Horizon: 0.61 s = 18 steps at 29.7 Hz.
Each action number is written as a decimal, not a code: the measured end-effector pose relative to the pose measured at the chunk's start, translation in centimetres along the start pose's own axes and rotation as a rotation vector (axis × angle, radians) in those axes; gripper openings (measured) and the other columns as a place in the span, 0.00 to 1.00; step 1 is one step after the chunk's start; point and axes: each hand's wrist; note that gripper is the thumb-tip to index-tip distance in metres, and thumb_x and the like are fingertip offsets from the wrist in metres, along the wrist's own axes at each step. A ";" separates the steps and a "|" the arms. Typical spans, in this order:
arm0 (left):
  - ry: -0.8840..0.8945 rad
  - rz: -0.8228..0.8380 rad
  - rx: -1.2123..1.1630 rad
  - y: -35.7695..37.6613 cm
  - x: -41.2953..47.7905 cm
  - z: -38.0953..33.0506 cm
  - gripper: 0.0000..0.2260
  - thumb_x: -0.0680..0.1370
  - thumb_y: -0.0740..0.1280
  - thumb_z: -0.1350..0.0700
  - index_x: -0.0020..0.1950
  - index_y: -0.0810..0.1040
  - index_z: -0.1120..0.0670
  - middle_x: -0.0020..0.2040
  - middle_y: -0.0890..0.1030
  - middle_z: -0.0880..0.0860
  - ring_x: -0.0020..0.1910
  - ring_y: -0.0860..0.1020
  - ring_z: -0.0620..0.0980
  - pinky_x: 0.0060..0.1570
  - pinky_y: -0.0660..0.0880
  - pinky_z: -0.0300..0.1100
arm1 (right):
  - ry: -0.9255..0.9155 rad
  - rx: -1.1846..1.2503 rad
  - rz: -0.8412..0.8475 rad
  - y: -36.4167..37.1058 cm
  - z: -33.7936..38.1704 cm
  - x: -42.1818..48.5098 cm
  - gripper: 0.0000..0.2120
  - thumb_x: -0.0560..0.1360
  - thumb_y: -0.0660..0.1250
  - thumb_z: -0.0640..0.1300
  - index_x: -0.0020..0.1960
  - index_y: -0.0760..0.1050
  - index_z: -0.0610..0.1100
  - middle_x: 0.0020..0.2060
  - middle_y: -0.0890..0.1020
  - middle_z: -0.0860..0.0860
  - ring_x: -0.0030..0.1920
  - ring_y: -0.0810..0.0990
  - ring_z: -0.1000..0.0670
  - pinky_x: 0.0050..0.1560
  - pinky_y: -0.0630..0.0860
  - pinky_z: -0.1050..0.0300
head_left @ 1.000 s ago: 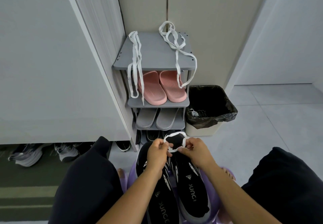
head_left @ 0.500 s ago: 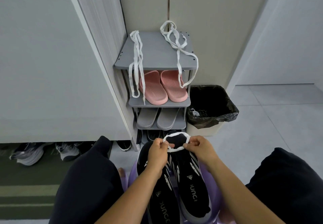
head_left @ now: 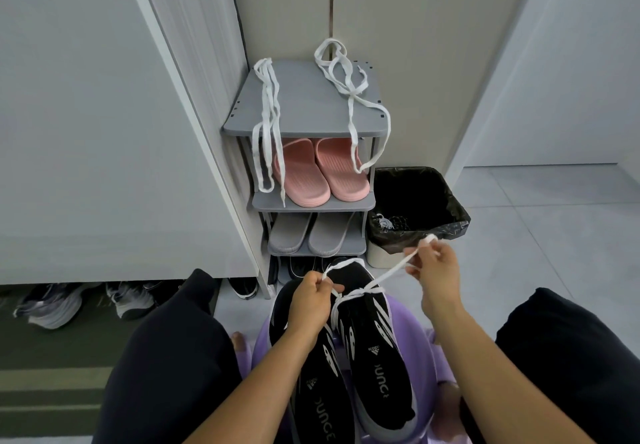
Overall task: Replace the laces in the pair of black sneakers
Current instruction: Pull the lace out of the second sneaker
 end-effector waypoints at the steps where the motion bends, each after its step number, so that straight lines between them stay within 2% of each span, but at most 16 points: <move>1: -0.001 0.002 -0.012 0.0 0.0 0.0 0.06 0.81 0.56 0.58 0.45 0.70 0.56 0.44 0.81 0.44 0.34 0.68 0.46 0.33 0.64 0.34 | 0.069 -0.114 0.106 0.2 -0.7 -0.3 0.04 0.78 0.62 0.41 0.49 0.70 0.40 0.37 0.77 0.47 0.35 0.74 0.52 0.35 0.73 0.63; 3: -0.003 0.005 -0.025 0.0 -0.1 -0.1 0.06 0.81 0.57 0.58 0.46 0.71 0.55 0.44 0.81 0.43 0.35 0.70 0.43 0.35 0.65 0.33 | 0.144 -0.404 0.317 0.5 -3.0 -1.0 0.06 0.74 0.68 0.41 0.42 0.73 0.40 0.35 0.76 0.48 0.37 0.74 0.50 0.40 0.72 0.57; 4: -0.001 0.004 -0.027 0.1 -0.1 0.0 0.06 0.81 0.57 0.58 0.46 0.71 0.55 0.44 0.81 0.44 0.36 0.71 0.41 0.37 0.65 0.32 | 0.131 -0.502 0.364 0.6 -3.7 -1.3 0.07 0.72 0.71 0.41 0.39 0.74 0.41 0.33 0.76 0.48 0.37 0.74 0.49 0.41 0.71 0.55; 6: 0.005 0.001 -0.031 0.1 -0.2 0.1 0.05 0.81 0.57 0.57 0.46 0.71 0.55 0.44 0.81 0.44 0.37 0.72 0.39 0.38 0.65 0.32 | 0.060 -0.558 0.338 1.0 -4.2 -1.8 0.08 0.70 0.72 0.39 0.36 0.74 0.44 0.31 0.76 0.50 0.36 0.75 0.49 0.43 0.71 0.56; 10: 0.017 -0.005 -0.011 0.1 -0.2 0.2 0.06 0.81 0.57 0.57 0.45 0.70 0.54 0.47 0.82 0.45 0.37 0.72 0.43 0.37 0.66 0.34 | -0.007 -0.603 0.323 1.2 -3.5 -1.9 0.09 0.71 0.71 0.38 0.34 0.74 0.46 0.31 0.77 0.52 0.35 0.75 0.51 0.41 0.71 0.60; 13: 0.076 -0.017 0.095 0.2 -0.1 0.2 0.07 0.81 0.56 0.57 0.44 0.70 0.53 0.48 0.82 0.45 0.36 0.75 0.47 0.41 0.73 0.43 | -0.066 -0.707 0.323 1.4 -3.8 -2.2 0.09 0.74 0.68 0.40 0.36 0.73 0.46 0.31 0.77 0.51 0.36 0.74 0.50 0.39 0.70 0.60; 14: 0.101 -0.017 0.144 0.2 0.0 0.2 0.07 0.81 0.56 0.57 0.43 0.69 0.53 0.48 0.82 0.45 0.35 0.75 0.47 0.41 0.73 0.44 | -0.093 -0.694 0.302 1.4 -3.8 -2.2 0.09 0.75 0.66 0.40 0.37 0.72 0.46 0.32 0.77 0.50 0.37 0.75 0.49 0.39 0.71 0.58; 15: 0.120 -0.011 0.179 0.2 0.0 0.2 0.08 0.81 0.56 0.57 0.43 0.69 0.53 0.48 0.82 0.45 0.32 0.74 0.45 0.37 0.72 0.42 | -0.114 -0.601 0.258 1.5 -3.4 -2.2 0.08 0.77 0.63 0.40 0.39 0.71 0.46 0.34 0.78 0.49 0.37 0.75 0.48 0.39 0.73 0.57; 16: 0.127 -0.003 0.189 0.2 0.1 0.2 0.08 0.81 0.55 0.58 0.42 0.68 0.53 0.48 0.82 0.46 0.28 0.71 0.43 0.32 0.69 0.38 | -0.123 -0.439 0.196 1.5 -2.6 -2.2 0.08 0.78 0.61 0.40 0.40 0.69 0.45 0.35 0.79 0.48 0.35 0.76 0.48 0.37 0.75 0.57; 18: 0.114 0.008 0.157 0.1 0.3 0.1 0.08 0.81 0.55 0.59 0.42 0.68 0.54 0.49 0.83 0.47 0.25 0.67 0.41 0.26 0.63 0.34 | -0.151 -0.125 0.046 1.1 -0.3 -1.6 0.09 0.80 0.58 0.38 0.41 0.67 0.44 0.35 0.79 0.47 0.31 0.75 0.52 0.29 0.75 0.63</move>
Point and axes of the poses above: each hand's wrist, its own x-axis towards the middle knuckle, its own y-axis out of the palm, z = x × y
